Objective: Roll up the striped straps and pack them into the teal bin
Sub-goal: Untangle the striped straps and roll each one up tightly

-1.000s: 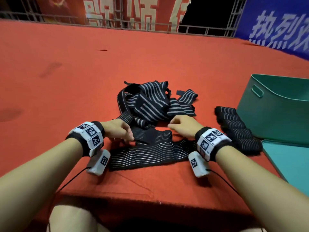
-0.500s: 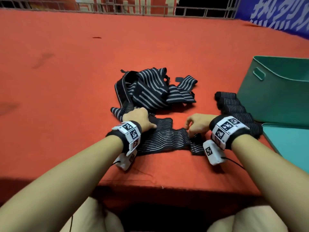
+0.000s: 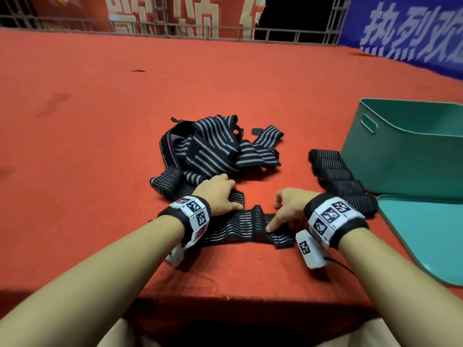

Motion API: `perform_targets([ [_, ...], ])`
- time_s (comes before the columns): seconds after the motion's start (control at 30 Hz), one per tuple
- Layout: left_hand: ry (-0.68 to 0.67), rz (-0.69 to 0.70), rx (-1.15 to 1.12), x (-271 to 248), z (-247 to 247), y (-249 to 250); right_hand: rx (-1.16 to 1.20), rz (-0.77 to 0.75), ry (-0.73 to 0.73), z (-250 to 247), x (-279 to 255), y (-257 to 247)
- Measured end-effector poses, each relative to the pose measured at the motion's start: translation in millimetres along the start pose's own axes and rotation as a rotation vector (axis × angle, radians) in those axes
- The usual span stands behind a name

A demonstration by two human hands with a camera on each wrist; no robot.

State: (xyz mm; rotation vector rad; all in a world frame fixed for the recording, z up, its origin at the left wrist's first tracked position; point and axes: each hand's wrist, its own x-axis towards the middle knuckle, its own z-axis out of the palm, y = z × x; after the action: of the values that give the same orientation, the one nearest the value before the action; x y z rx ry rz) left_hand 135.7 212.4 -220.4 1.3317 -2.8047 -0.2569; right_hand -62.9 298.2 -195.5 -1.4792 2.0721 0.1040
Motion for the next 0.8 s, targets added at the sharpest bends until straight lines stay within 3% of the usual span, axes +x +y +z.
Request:
perform_targets([
  [0.07, 0.126, 0.006, 0.042, 0, -6, 3, -0.05, 0.037, 0.032, 0, -5, 2],
  [0.17, 0.314, 0.024, -0.025, -5, -21, 8, 0.058, 0.018, 0.051, 3, -13, 2],
  [0.33, 0.473, -0.027, -0.558, -21, -61, 21, 0.241, -0.045, 0.311, -1, -26, 2],
  [0.43, 0.595, 0.005, -0.823, -32, -89, 28, 0.614, -0.183, 0.466, -8, -32, -2],
  [0.5, 0.607, 0.061, -1.028, -40, -101, 32, 0.866, -0.281, 0.558, -16, -40, -8],
  [0.6, 0.601, 0.063, -1.173, -49, -104, 35, 1.001, -0.389, 0.59, -29, -53, -24],
  [0.73, 0.586, 0.089, -1.308, -51, -96, 45, 1.193, -0.484, 0.535, -36, -58, -43],
  [0.8, 0.519, 0.14, -1.35, -53, -96, 52, 1.277, -0.566, 0.395, -36, -57, -44],
])
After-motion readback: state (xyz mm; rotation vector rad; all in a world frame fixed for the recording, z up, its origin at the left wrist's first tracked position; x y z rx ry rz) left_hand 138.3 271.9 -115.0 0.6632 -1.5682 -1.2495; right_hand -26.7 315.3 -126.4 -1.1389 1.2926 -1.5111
